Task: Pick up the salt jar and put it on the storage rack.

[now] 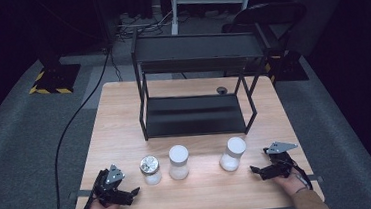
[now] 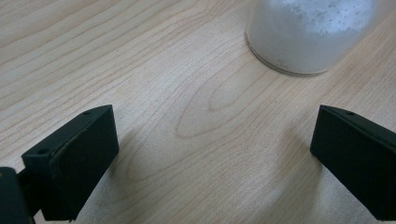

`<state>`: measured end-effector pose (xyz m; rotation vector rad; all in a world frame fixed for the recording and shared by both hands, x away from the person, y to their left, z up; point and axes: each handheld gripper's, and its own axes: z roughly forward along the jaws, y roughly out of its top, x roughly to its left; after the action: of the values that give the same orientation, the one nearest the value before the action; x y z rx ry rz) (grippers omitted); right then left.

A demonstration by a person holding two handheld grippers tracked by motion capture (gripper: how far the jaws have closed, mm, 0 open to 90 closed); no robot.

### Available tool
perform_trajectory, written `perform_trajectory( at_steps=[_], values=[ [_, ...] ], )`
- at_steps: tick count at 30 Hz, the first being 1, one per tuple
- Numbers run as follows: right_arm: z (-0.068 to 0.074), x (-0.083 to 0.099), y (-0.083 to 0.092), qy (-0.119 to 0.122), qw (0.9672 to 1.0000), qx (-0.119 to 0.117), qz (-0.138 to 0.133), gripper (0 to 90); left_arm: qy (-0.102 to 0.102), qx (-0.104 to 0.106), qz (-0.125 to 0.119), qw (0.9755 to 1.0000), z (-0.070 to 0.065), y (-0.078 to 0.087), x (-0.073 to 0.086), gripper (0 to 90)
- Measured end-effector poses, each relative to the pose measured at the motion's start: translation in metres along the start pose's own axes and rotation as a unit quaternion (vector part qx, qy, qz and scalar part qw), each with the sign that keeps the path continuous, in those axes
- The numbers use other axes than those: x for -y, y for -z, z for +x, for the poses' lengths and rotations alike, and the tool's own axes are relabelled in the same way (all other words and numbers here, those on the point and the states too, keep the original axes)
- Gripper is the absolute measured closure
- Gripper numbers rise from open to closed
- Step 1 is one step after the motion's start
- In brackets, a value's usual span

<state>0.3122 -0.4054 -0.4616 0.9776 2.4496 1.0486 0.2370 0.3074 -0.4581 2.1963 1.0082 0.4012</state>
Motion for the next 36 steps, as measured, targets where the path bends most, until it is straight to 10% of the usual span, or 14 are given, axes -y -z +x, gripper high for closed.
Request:
perform_trajectory(
  at_steps=[25,36],
  values=[
    [0.015,-0.003,-0.003,-0.044,0.9980,0.046,0.001,0.3,0.030,-0.020,0.001,0.9993,-0.008,0.003,-0.001,3.3],
    [0.014,-0.003,-0.004,-0.042,0.9981,0.044,0.000,0.2,0.023,-0.037,-0.059,0.9973,-0.029,0.026,0.002,6.3]
  ],
)
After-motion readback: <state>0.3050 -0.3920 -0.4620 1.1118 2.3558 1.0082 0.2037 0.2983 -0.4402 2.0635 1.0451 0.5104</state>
